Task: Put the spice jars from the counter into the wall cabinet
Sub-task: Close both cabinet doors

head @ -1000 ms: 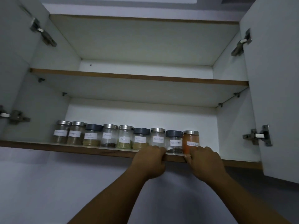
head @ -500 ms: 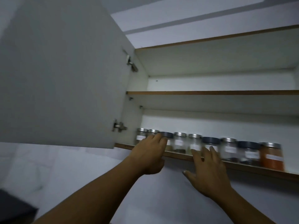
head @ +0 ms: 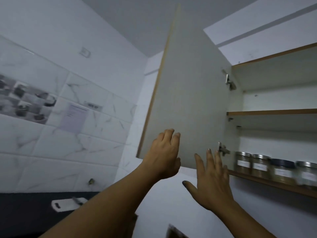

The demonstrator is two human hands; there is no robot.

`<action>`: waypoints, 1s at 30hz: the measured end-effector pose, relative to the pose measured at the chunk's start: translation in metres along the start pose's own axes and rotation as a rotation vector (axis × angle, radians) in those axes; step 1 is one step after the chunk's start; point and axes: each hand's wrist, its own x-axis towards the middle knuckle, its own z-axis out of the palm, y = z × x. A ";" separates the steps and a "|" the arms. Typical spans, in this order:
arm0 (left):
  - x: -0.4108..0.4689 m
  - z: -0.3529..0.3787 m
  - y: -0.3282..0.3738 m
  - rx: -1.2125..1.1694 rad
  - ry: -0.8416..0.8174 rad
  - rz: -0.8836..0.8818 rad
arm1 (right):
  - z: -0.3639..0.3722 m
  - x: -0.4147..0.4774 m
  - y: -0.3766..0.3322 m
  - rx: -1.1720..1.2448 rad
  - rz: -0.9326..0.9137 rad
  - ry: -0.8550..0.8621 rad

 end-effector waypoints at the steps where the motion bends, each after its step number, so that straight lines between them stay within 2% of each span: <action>1: -0.004 -0.005 -0.009 0.044 0.016 0.008 | 0.000 0.004 -0.015 0.018 -0.006 0.001; 4: -0.017 -0.022 -0.037 0.138 0.042 0.013 | 0.000 0.017 -0.062 0.074 -0.022 0.014; 7: -0.025 -0.035 -0.057 0.107 0.015 -0.060 | 0.002 0.023 -0.096 0.136 -0.028 0.023; 13: -0.033 -0.038 -0.065 -0.125 -0.197 -0.257 | 0.007 0.026 -0.133 0.200 0.043 -0.035; 18: -0.033 -0.034 -0.057 -0.296 -0.290 -0.292 | 0.004 0.025 -0.134 0.358 0.030 -0.122; 21: -0.031 -0.032 -0.049 -0.347 -0.214 -0.301 | -0.002 0.020 -0.125 0.450 0.023 -0.121; 25: -0.028 -0.034 -0.038 -0.363 -0.065 -0.319 | -0.011 0.009 -0.106 0.414 -0.025 -0.065; 30: -0.018 -0.041 -0.004 -0.416 0.095 -0.260 | -0.029 -0.011 -0.080 0.506 -0.047 0.023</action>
